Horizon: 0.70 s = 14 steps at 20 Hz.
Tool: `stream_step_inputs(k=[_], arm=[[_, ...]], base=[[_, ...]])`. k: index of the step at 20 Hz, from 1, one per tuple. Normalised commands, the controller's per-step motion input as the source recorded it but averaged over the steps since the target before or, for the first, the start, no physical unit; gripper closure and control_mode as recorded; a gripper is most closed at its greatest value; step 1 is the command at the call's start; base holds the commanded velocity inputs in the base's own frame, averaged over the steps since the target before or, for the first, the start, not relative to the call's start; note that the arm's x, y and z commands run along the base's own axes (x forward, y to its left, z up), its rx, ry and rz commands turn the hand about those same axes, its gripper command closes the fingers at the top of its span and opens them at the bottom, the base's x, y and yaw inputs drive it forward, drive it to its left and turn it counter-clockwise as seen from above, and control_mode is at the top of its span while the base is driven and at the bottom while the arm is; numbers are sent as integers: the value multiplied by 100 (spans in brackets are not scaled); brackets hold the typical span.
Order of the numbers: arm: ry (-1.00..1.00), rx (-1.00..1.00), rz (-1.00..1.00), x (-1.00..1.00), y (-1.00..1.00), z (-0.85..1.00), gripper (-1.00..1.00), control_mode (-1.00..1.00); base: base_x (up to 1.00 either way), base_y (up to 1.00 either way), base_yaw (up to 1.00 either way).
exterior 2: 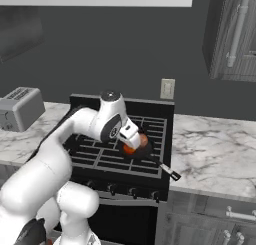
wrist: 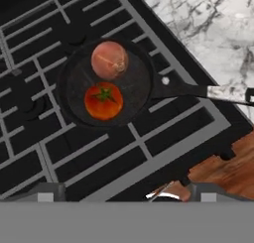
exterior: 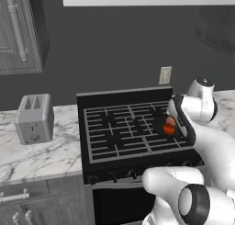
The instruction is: Place the pan on the front right burner on the stove. Then place the tomato and the onion in the pan and turn on the front right burner.
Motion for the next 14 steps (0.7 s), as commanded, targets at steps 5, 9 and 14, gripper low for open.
stream_step_inputs(k=[5, 9, 14], arm=[[-13, 0, 8, -87, -17, 12, -100, -100], [-14, 0, 14, -67, -30, 4, -100, -100], [-14, 3, 21, -44, -46, 3, -100, -100]], base=[[0, 0, 0], [0, 0, 0], [0, 0, 0]])
